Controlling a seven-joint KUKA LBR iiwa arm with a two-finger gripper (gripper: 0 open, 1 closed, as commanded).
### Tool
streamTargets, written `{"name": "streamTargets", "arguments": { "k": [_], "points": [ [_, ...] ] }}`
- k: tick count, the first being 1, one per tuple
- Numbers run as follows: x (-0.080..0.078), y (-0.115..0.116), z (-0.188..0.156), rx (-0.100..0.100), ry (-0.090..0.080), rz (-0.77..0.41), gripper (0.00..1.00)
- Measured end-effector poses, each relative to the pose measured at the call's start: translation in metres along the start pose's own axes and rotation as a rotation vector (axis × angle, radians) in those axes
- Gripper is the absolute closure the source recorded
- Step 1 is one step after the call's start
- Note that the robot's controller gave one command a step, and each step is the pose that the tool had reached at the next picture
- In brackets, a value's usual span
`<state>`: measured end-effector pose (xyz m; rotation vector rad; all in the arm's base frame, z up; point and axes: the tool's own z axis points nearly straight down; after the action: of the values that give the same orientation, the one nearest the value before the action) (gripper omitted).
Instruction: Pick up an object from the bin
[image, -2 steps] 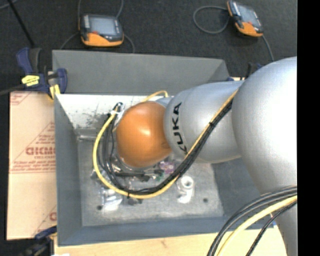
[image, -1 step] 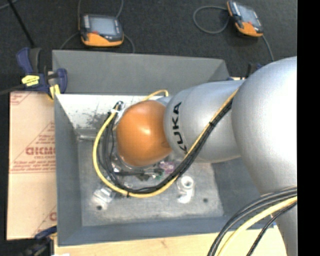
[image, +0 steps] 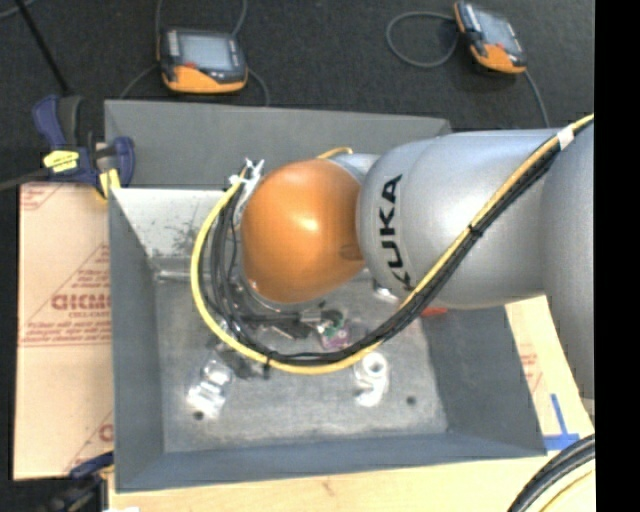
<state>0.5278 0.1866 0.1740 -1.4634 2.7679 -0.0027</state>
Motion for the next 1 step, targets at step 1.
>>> {"name": "streamTargets", "arguments": {
  "k": [1],
  "points": [
    [0.0012,0.0013,0.0049,-0.007,0.006,0.003,0.00]
  ]
}}
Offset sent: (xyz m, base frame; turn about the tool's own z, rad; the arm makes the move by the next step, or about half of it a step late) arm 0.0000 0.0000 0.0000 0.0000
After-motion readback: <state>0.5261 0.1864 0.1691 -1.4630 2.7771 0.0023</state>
